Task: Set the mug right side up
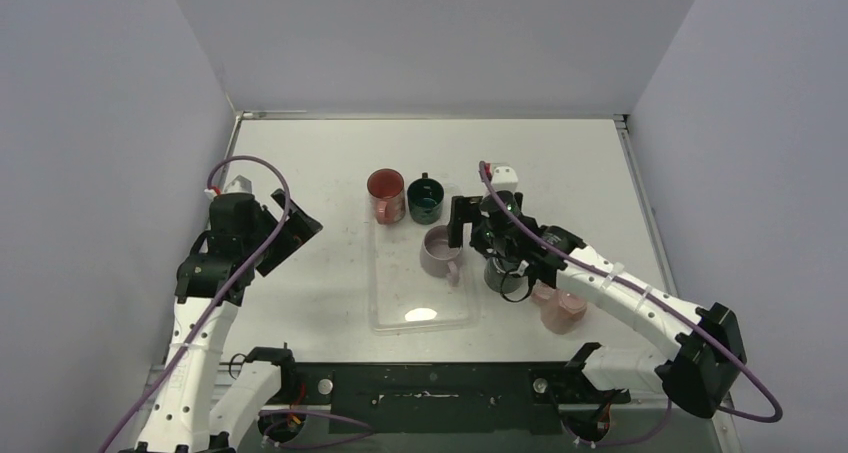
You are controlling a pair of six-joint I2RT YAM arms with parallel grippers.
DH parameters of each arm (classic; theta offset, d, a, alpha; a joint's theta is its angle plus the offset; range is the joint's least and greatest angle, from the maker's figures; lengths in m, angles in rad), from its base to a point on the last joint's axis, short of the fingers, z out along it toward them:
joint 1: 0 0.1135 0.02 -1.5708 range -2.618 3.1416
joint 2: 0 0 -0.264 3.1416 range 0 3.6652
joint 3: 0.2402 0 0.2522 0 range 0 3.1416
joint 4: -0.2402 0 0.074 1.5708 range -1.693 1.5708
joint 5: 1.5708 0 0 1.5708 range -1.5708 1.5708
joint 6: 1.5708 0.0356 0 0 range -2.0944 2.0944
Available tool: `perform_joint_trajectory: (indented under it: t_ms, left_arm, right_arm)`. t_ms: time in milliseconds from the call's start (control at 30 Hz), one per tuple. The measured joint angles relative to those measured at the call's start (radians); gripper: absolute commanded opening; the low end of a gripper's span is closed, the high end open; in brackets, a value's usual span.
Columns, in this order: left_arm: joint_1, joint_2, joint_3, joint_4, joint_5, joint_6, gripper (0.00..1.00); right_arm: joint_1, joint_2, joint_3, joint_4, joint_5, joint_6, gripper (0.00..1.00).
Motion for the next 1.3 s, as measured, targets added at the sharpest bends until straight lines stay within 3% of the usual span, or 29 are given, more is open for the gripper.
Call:
perform_joint_trajectory:
  t_ms: [100,167,333,500,667,867,1033,1300]
  left_arm:
    - [0.002,0.006,0.005,0.003,0.017,0.039,1.00]
    - [0.002,0.006,0.005,0.011,0.045,0.056,0.92]
    - [-0.033,0.006,0.005,0.085,0.130,0.063,0.88]
    - [-0.251,0.028,0.004,0.250,0.146,0.061,0.86]
    - [-0.504,0.169,0.050,0.388,0.100,0.137,0.84]
    - [-0.676,0.416,0.196,0.515,0.077,0.340,0.78]
    - [-0.777,0.552,0.244,0.645,0.106,0.578,0.80]
    - [-0.830,0.830,0.352,0.681,0.237,1.000,0.79]
  right_arm:
    - [-0.048,0.004,0.087,-0.110,0.043,0.034,0.96]
    - [-0.099,0.021,0.135,-0.185,0.058,0.061,0.96]
    - [-0.234,0.069,0.165,-0.365,0.072,0.126,0.95]
    - [-0.291,0.063,0.126,-0.452,0.027,0.161,0.86]
    - [-0.333,0.053,0.096,-0.474,-0.029,0.187,0.79]
    - [-0.411,0.034,0.079,-0.472,-0.076,0.193,0.79]
    - [-0.468,0.001,0.079,-0.465,-0.093,0.202,0.77]
    - [-0.613,-0.035,0.069,-0.457,-0.153,0.212,0.72]
